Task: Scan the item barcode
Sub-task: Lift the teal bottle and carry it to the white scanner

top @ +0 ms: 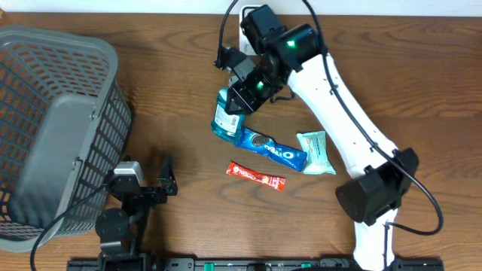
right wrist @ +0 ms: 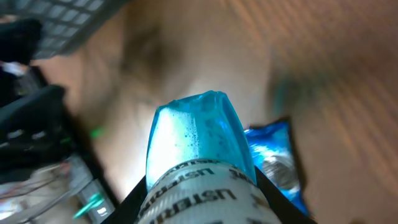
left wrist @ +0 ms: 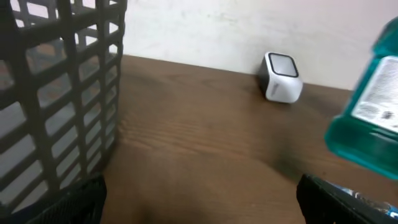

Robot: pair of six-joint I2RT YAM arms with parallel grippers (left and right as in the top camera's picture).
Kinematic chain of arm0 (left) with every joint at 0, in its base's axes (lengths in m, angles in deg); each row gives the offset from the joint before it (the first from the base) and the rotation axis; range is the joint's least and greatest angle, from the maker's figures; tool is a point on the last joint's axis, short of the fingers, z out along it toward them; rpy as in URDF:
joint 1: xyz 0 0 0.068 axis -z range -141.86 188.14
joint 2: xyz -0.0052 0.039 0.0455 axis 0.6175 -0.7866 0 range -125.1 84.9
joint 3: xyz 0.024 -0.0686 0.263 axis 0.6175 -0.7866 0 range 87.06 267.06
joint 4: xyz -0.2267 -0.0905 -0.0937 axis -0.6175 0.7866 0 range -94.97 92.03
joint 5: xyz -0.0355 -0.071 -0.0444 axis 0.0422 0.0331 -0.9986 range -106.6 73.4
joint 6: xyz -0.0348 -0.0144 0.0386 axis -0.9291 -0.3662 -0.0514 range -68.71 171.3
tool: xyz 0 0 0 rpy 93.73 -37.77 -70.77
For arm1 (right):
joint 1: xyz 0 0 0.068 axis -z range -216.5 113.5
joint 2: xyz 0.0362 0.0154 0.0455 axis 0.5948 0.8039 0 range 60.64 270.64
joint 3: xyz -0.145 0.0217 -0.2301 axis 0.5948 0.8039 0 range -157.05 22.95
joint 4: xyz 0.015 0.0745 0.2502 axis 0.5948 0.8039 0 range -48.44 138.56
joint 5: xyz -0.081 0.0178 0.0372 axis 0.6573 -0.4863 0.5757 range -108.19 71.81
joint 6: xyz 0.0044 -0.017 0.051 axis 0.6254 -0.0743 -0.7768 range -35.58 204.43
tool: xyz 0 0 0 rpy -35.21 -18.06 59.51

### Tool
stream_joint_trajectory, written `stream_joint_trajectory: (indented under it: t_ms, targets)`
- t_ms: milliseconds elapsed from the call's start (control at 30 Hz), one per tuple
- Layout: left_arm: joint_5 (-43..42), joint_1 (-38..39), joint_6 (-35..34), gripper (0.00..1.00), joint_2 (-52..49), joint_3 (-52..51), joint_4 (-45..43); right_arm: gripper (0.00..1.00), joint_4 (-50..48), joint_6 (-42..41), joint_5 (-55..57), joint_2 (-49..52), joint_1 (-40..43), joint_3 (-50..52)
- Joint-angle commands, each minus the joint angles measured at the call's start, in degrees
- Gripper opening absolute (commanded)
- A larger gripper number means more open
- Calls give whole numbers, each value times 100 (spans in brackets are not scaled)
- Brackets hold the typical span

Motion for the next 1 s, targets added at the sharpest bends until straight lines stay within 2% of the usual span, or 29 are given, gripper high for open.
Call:
stream_joint_trajectory:
  t_ms: [0, 200, 367, 667, 800, 967]
  targets:
    - [72, -28, 72, 98, 4, -116, 7, 8, 162, -179, -1091, -308, 26, -181]
    - [66, -28, 48, 98, -44, -116, 164, 7, 575, -22, -1864, -308, 94, -181]
    - [72, -28, 52, 98, -118, -116, 162, 7, 905, 48, -1891, -308, 212, -181]
    - [72, -28, 52, 98, -129, -116, 162, 6, 1263, 730, -2009, -308, 529, -181]
    - [72, -28, 52, 98, -129, -116, 162, 1, 1021, 800, -885, -308, 588, -181]
    - [72, -28, 52, 98, -129, -116, 162, 2, 372, 564, 588, -308, 570, -181]
